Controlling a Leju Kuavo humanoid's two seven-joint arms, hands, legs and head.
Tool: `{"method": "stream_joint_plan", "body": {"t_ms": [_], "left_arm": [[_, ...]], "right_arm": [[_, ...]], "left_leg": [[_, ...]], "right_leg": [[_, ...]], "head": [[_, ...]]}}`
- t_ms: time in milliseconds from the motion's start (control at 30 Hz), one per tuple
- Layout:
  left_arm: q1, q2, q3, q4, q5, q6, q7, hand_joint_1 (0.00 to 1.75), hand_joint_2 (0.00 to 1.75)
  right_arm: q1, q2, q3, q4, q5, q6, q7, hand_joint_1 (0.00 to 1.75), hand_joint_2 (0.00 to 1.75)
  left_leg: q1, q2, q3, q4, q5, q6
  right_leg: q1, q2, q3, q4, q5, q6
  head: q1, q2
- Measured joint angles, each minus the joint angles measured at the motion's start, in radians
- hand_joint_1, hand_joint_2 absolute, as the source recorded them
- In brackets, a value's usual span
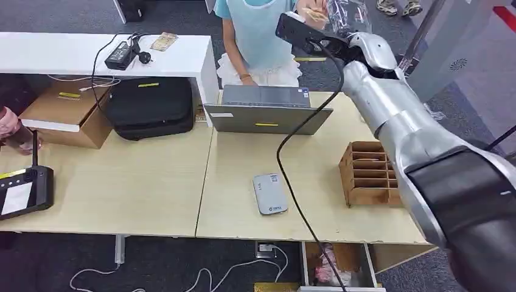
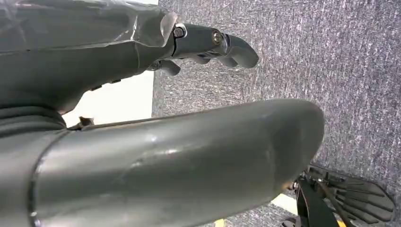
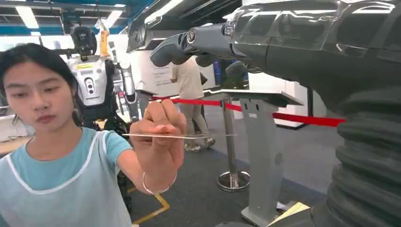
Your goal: Pass the card to the sensor for recognition and then transmit it.
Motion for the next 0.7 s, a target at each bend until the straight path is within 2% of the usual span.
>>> {"method": "stream_joint_plan", "body": {"t_ms": [367, 533, 600, 633, 667, 700], "left_arm": [[0.000, 0.000, 0.001, 0.000, 0.002, 0.001, 0.013, 0.00, 0.00], [-0.002, 0.000, 0.011, 0.000, 0.012, 0.023, 0.053, 0.00, 0.00], [-0.003, -0.001, 0.018, 0.000, 0.014, 0.029, 0.060, 0.00, 0.00], [-0.003, -0.001, 0.020, 0.000, 0.014, 0.032, 0.063, 0.00, 0.00], [-0.003, -0.002, 0.022, 0.000, 0.014, 0.035, 0.063, 0.00, 0.00], [-0.003, -0.002, 0.023, 0.000, 0.014, 0.036, 0.063, 0.00, 0.00]], "right_arm": [[0.004, 0.022, 0.000, 0.018, 0.034, -0.013, 0.037, 0.00, 1.75], [0.004, 0.040, 0.000, 0.027, 0.045, -0.011, 0.050, 0.00, 1.75], [0.004, 0.050, 0.000, 0.031, 0.050, -0.009, 0.058, 0.31, 1.75], [0.004, 0.053, 0.000, 0.032, 0.051, -0.007, 0.063, 0.33, 1.75], [0.004, 0.057, 0.000, 0.033, 0.053, -0.006, 0.064, 0.42, 1.75], [0.003, 0.058, 0.000, 0.035, 0.054, -0.005, 0.069, 0.72, 1.75]], "left_leg": [[0.000, 0.000, 0.000, 0.000, 0.000, 0.000], [0.000, 0.001, 0.000, 0.000, 0.000, 0.000], [0.000, 0.000, 0.000, 0.000, 0.000, 0.000], [0.000, 0.000, 0.000, 0.000, 0.000, 0.000], [0.000, 0.000, 0.000, 0.000, 0.000, 0.000], [0.000, 0.000, 0.000, 0.000, 0.000, 0.000]], "right_leg": [[0.000, 0.000, 0.000, 0.000, 0.000, 0.000], [0.000, 0.001, 0.000, 0.000, 0.000, 0.000], [0.000, 0.001, 0.000, 0.000, 0.000, 0.000], [0.000, 0.000, 0.000, 0.000, 0.000, 0.000], [0.000, 0.000, 0.000, 0.000, 0.000, 0.000], [0.000, 0.000, 0.000, 0.000, 0.000, 0.000]], "head": [[0.000, 0.000], [0.000, 0.000], [0.000, 0.000], [0.000, 0.000], [0.000, 0.000], [0.000, 0.000]]}}
